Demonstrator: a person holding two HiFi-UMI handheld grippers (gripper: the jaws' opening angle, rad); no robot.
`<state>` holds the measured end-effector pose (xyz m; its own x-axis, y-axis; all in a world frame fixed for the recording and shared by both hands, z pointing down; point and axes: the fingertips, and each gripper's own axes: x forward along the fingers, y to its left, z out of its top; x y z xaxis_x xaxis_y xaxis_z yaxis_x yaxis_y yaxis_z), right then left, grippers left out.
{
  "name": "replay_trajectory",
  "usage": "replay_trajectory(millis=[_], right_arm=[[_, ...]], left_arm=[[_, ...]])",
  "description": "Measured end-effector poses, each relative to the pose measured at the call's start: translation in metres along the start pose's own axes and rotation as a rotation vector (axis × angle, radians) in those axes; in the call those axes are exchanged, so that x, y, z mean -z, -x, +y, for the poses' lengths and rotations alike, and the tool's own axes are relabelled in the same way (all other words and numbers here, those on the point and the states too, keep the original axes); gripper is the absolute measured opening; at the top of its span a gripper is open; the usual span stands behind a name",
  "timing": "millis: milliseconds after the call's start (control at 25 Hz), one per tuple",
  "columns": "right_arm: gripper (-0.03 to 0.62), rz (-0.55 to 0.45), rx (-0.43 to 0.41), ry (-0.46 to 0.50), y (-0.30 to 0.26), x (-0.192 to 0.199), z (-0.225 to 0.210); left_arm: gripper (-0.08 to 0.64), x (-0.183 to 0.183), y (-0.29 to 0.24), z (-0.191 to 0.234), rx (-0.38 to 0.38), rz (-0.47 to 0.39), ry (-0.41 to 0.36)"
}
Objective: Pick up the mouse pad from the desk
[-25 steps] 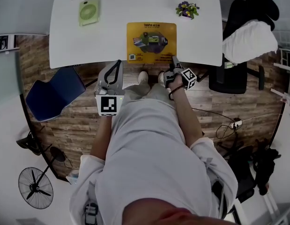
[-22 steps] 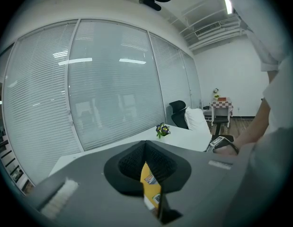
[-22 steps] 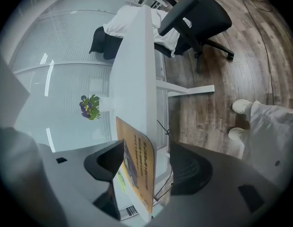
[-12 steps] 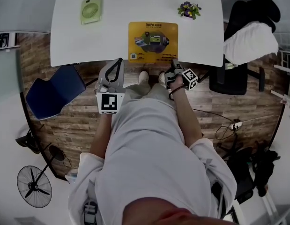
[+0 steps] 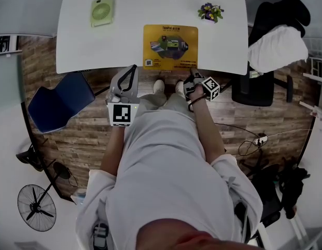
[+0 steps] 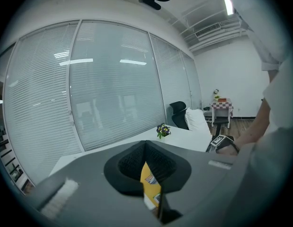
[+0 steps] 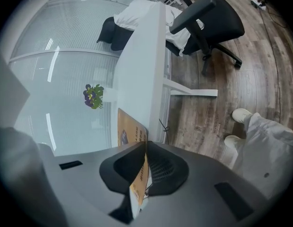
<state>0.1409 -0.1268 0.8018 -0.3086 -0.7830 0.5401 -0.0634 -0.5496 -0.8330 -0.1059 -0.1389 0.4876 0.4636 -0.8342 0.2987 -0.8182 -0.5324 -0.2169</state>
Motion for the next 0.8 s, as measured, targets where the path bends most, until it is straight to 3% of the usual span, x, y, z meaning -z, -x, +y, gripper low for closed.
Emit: replay_trajectory(millis=[440,800], right_arm=[[0.011,0.021,-0.024,0.102,0.007,0.001,0.021],[0.011,0.043,-0.125,0.259,0.015,0.009,0.072]], left_arm=[[-0.003,-0.002,-0.003,-0.003,0.005,-0.012,-0.001],[-0.003,-0.004,-0.006,-0.004,0.01,-0.023,0.028]])
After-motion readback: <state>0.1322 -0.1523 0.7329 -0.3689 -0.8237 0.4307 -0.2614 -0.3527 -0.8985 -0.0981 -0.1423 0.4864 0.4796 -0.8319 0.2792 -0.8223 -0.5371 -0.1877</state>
